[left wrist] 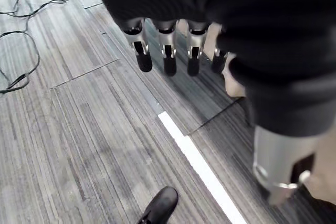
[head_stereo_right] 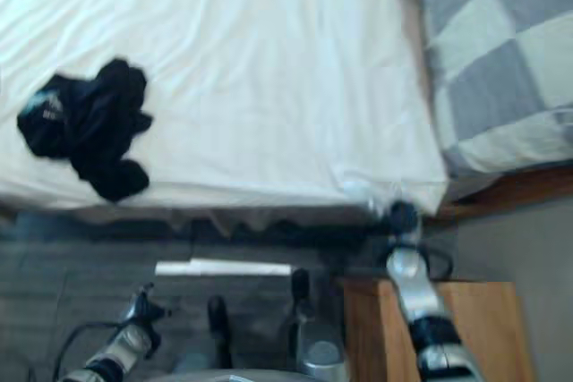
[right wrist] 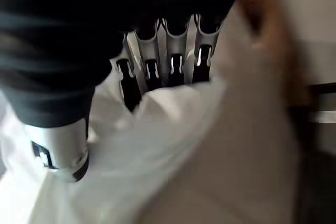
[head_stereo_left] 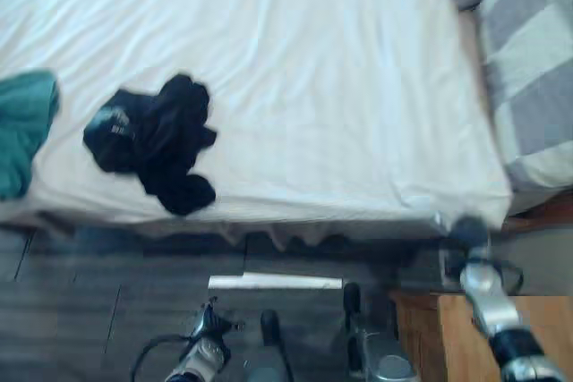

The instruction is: Tidy up the quilt and then pick up the clothes from the bed and put them into the laundry hamper.

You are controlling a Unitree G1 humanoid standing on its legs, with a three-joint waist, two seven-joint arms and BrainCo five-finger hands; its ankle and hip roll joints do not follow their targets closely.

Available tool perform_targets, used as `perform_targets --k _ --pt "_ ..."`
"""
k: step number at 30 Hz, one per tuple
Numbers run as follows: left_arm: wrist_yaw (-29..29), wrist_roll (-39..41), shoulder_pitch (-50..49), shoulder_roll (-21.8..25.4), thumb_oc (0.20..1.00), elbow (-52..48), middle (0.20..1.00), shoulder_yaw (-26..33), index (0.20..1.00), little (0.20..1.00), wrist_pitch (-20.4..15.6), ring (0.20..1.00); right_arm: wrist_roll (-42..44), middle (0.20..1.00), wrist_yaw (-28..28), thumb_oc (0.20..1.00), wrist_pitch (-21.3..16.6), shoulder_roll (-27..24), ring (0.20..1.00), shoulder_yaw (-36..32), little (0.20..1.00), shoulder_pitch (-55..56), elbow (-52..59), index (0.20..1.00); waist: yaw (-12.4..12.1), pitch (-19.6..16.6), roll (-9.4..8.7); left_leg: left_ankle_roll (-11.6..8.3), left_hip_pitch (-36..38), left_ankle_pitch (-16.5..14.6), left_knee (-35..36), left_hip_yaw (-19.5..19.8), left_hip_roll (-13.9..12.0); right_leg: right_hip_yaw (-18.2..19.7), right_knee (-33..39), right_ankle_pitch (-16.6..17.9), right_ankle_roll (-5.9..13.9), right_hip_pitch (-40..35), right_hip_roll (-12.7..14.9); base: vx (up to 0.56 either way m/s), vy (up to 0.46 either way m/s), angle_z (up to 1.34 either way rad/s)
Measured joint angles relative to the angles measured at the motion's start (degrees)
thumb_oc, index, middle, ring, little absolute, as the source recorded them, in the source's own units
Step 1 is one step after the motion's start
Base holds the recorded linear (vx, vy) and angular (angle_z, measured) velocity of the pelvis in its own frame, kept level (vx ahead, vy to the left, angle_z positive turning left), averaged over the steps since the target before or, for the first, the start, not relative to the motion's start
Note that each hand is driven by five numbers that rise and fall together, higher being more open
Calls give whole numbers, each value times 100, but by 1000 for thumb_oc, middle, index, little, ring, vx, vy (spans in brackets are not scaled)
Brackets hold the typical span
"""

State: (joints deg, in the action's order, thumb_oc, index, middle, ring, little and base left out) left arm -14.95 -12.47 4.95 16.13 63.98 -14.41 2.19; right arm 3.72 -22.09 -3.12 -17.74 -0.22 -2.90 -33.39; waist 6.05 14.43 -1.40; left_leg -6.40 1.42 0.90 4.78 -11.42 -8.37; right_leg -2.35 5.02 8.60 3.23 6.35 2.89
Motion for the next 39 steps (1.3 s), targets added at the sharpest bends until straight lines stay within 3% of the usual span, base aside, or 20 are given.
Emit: perform_targets --k 6,7,8,13,16,18,19,20,22,23,26,28,29,33,35,38,39 --pt "139 50 -69 -79 1000 -107 1000 126 1000 1000 79 1000 814 1000 -39 1000 379 117 1000 -178 1000 960 -810 1000 374 -383 117 88 216 -132 29 -336 -38 283 3 -50 -8 -53 -47 96 54 -30" --pt "164 87 -36 -51 1000 -267 1000 149 1000 1000 88 1000 809 878 -50 878 468 18 878 -210 878 1022 -661 878 427 -426 112 73 234 -162 29 -356 -38 291 3 -54 -8 -50 -50 64 62 -14" --pt "173 106 -111 17 1000 -350 1000 132 1000 1000 62 1000 764 200 -133 200 451 -142 200 -336 200 1030 -425 200 460 -451 130 75 211 -160 29 -367 -39 286 3 -53 -7 -49 -38 25 44 -7" --pt "178 100 -170 103 1000 -517 1000 82 1000 1000 5 1000 267 200 -433 200 471 -1120 200 -550 200 635 972 200 459 -578 169 96 109 -145 29 -374 -16 294 3 -32 17 65 -21 -25 7 -3" --pt "190 87 -277 87 1000 -510 1000 -66 1000 1000 -49 1000 -120 200 -578 200 170 -1643 200 -537 200 -156 1630 200 415 -569 181 94 -39 -73 10 -367 -4 301 2 62 76 260 -25 -125 -12 3" --pt "197 89 -393 76 1000 -445 1000 -124 1000 1000 -49 1000 -234 200 -631 200 61 -1823 200 -338 200 -795 1778 200 151 -506 218 34 -179 28 -14 -337 0 262 -31 174 -5 366 -28 -300 -67 2" --pt "193 89 -378 83 1000 -427 1000 -146 1000 1000 -53 1000 -273 200 -679 200 34 -1892 200 -110 200 -1133 1710 200 131 -468 230 33 -265 36 -51 -327 1 259 -32 194 12 452 -21 -227 -104 12" --pt "162 105 -330 106 1000 -333 1000 -146 1000 1000 -99 1000 -322 200 -763 200 -19 -1951 200 273 200 -1878 1468 200 128 -285 200 34 -637 23 -352 -189 8 216 -33 187 57 625 39 -101 -99 26" --pt "146 115 -136 79 1000 -232 1000 -141 1000 1000 -108 1000 -349 200 -772 200 -54 -1978 200 412 200 -2504 1211 200 -51 91 286 43 -819 21 -457 -7 6 61 -35 232 48 665 57 -48 -87 43" --pt "116 273 -43 73 1000 -226 1000 -127 1000 1000 -169 1000 -361 200 -775 200 -58 -1979 200 590 200 -2901 794 200 -264 405 331 27 -914 26 -554 101 -24 2 -34 240 34 683 42 -37 -50 42" --pt "84 551 -114 72 1000 -173 1000 -84 1000 1000 -163 1000 -367 200 -774 200 -110 -1746 200 691 200 -3054 36 200 -549 649 365 -8 -1119 50 -621 136 -60 -65 -211 192 -41 897 26 -40 -42 17" --pt "57 562 -58 55 1000 -20 1000 -103 1000 1000 -153 1000 -279 200 -770 200 -22 -1292 200 717 200 -2998 -809 200 -544 778 308 8 -1121 16 -682 159 -65 -99 -442 72 -85 961 29 -10 -9 8" --pt "52 568 -47 37 1000 48 1000 -91 1000 1000 -155 1000 -150 200 -828 200 -158 -1006 200 518 200 -2892 -1081 200 -525 831 282 9 -1115 5 -703 223 -66 -131 -556 31 -100 971 45 12 -4 16" --pt "-5 738 424 53 1000 249 1000 -89 1000 1000 -77 1000 226 200 -744 200 -416 -466 200 141 200 -2460 -1324 200 -399 888 115 30 -815 -27 -676 273 -27 -239 -702 -103 -75 693 112 62 49 13" --pt "-55 731 460 137 1000 204 1000 -106 1000 1000 -91 1000 388 200 -440 200 -378 -204 200 290 200 -1884 -1601 200 -378 787 -51 51 -511 -139 -661 254 -38 -222 -737 -283 -39 430 110 127 103 0" --pt "-33 716 406 132 1000 293 1000 -102 1000 1000 5 1000 388 200 -82 200 -294 161 200 272 200 -1305 -2405 200 -252 707 -136 46 -158 -161 -457 160 -8 -208 -612 -287 -9 128 100 112 108 -7" --pt "-23 715 306 113 1000 399 1000 -101 1000 1000 24 1000 395 200 62 200 -34 256 200 353 200 -1045 -2887 200 -277 602 -118 39 21 -155 -352 109 -13 -196 -565 -288 2 13 93 118 141 -28"
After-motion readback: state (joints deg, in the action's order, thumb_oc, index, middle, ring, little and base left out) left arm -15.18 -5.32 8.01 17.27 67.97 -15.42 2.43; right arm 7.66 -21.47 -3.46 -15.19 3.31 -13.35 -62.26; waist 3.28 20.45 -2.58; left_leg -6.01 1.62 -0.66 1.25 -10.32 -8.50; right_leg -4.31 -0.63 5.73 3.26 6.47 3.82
